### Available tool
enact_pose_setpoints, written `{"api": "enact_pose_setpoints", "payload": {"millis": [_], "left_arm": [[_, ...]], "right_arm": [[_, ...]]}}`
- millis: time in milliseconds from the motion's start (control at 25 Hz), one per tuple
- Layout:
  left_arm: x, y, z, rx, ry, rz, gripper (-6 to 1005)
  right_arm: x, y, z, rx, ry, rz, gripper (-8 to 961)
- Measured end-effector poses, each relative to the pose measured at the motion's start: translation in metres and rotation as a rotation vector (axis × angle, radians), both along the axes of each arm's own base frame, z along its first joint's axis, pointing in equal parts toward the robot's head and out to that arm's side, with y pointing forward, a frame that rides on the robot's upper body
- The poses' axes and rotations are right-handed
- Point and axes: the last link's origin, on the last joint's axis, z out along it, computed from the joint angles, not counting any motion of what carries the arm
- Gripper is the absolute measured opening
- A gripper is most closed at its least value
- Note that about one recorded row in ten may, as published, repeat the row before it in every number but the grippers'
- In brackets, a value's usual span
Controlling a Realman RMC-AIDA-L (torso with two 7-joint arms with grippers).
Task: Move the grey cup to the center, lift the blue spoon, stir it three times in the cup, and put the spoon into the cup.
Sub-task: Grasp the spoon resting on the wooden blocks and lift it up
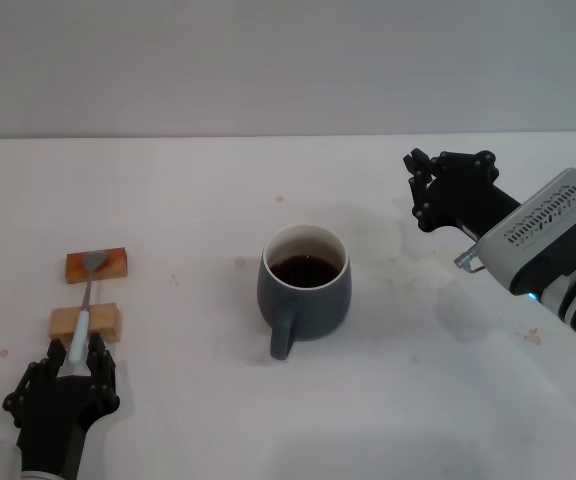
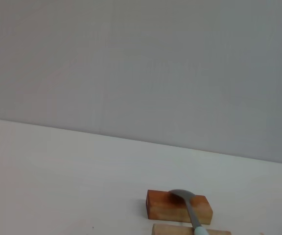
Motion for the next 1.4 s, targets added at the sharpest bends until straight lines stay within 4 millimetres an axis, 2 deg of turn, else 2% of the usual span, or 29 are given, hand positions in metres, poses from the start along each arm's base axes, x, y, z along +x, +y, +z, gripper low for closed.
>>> {"api": "enact_pose_setpoints", "payload": {"millis": [720, 1400], "left_arm": [[0.0005, 0.0002, -0.0004, 0.003, -0.008, 0.007, 174], [0.0013, 0.0024, 0.0, 0.001, -0.015, -0.003, 174]], "right_arm": [[-0.0007, -0.0001, -0.0002, 0.0, 0.002, 0.001, 50], [-0.0005, -0.0002, -0.0002, 0.0, 0.002, 0.001, 49]]}}
